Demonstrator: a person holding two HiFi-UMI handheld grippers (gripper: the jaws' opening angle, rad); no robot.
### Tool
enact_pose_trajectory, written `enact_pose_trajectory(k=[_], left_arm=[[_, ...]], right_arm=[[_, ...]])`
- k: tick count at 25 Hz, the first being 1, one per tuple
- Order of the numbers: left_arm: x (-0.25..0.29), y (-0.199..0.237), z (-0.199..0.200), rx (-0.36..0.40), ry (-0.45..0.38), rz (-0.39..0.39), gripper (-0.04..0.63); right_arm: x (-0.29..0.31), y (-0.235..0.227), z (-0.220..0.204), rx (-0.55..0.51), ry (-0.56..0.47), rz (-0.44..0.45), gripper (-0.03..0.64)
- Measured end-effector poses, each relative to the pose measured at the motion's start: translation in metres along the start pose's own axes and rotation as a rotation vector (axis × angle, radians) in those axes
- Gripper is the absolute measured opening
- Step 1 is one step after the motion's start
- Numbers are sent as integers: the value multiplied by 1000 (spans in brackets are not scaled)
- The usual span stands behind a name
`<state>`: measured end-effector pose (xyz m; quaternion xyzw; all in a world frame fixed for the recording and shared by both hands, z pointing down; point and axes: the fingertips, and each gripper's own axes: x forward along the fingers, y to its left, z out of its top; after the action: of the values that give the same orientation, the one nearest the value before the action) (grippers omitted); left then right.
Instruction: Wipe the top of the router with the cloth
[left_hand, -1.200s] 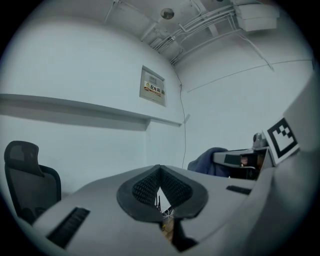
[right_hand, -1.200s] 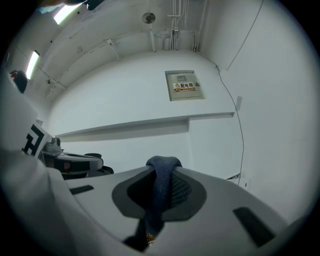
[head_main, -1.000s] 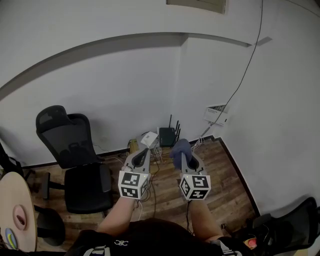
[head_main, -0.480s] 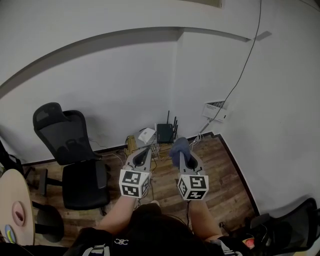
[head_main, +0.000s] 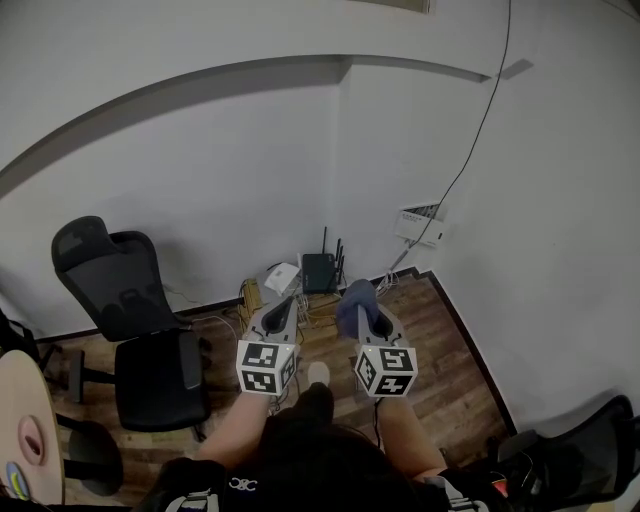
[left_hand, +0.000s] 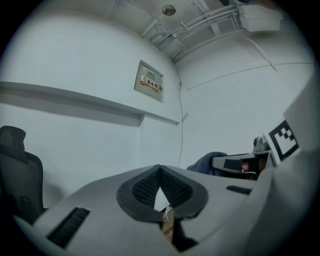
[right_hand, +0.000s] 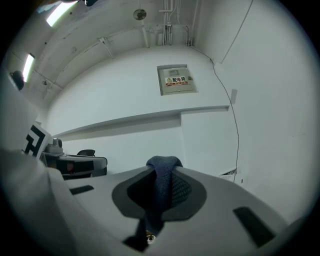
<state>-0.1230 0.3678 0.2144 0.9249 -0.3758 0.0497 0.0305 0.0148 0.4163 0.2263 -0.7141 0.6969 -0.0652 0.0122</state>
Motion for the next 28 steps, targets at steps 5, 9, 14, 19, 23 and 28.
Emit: enact_pose_trajectory(k=[5, 9, 14, 19, 23, 28], left_arm=[[37, 1, 0, 19, -15, -3, -6], [75, 6, -4, 29, -9, -16, -6], [128, 30, -9, 5, 24, -18, -6], [185, 52, -18, 60, 75, -7, -6], [234, 74, -21, 24, 105, -30, -6], [296, 110, -18, -9, 123, -23, -6]], right_arm=[[20, -16, 11, -117, -20, -29, 12], [55, -37, 8, -62, -19, -13, 12], [107, -64, 0, -3, 18, -27, 12], [163, -90, -3, -44, 34, -52, 12], [218, -106, -7, 28, 62, -22, 12], [283, -125, 3, 34, 68, -22, 12]])
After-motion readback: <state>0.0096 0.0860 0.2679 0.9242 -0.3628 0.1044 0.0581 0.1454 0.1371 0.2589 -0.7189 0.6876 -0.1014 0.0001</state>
